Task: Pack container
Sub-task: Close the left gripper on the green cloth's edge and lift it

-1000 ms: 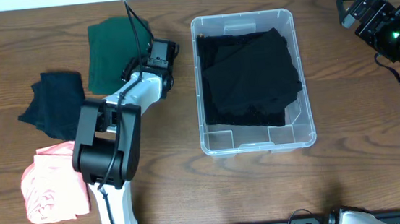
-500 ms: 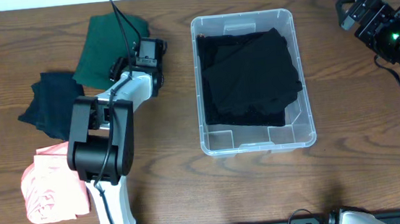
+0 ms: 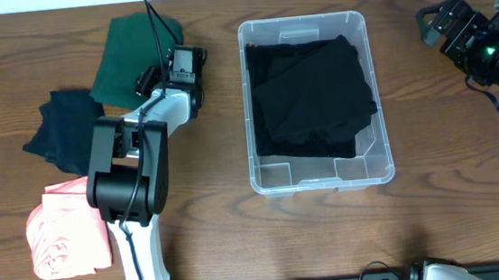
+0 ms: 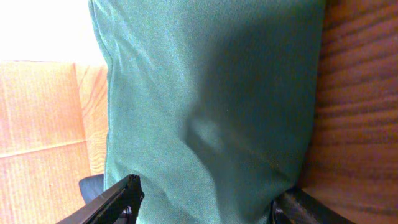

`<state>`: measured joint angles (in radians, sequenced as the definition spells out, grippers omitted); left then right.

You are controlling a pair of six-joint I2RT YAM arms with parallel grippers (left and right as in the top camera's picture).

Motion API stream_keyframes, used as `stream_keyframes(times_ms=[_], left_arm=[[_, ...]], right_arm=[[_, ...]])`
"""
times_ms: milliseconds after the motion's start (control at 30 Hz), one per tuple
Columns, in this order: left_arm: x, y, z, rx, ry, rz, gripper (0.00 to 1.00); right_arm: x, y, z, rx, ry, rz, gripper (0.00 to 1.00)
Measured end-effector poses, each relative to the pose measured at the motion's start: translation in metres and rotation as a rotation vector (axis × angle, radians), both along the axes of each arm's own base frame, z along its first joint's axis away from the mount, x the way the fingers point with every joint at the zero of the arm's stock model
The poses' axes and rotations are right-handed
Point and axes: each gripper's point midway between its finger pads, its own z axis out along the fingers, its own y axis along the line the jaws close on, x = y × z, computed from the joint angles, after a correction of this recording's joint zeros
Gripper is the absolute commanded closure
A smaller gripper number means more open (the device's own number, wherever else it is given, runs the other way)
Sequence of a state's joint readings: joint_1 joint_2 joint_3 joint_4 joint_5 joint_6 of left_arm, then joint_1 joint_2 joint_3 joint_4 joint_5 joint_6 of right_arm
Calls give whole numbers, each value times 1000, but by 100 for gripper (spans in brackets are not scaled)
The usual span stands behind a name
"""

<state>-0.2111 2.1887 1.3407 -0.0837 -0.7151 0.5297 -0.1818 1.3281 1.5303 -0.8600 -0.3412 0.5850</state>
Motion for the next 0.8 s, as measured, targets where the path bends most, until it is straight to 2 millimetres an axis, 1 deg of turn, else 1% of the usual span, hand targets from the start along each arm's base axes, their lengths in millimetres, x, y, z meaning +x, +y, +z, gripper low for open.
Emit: stream_keyframes(times_ms=[200,500,600,700,800], left_arm=[[5,5,-1,-1,-21,11,34],[6,13,-1,-4,-22,27,34],[6,22,-1,-4,-23,45,34],[5,35,-1,-5,-25,71,40],[4,44,-3,-2,-16,83,42]], right_arm=[[-1,0,-1,1,7,0,1],[-1,0,-1,2,7,0,1],[-1,0,-1,1,7,0,1],[-1,0,-1,1,7,0,1],[-1,0,-1,1,7,0,1]])
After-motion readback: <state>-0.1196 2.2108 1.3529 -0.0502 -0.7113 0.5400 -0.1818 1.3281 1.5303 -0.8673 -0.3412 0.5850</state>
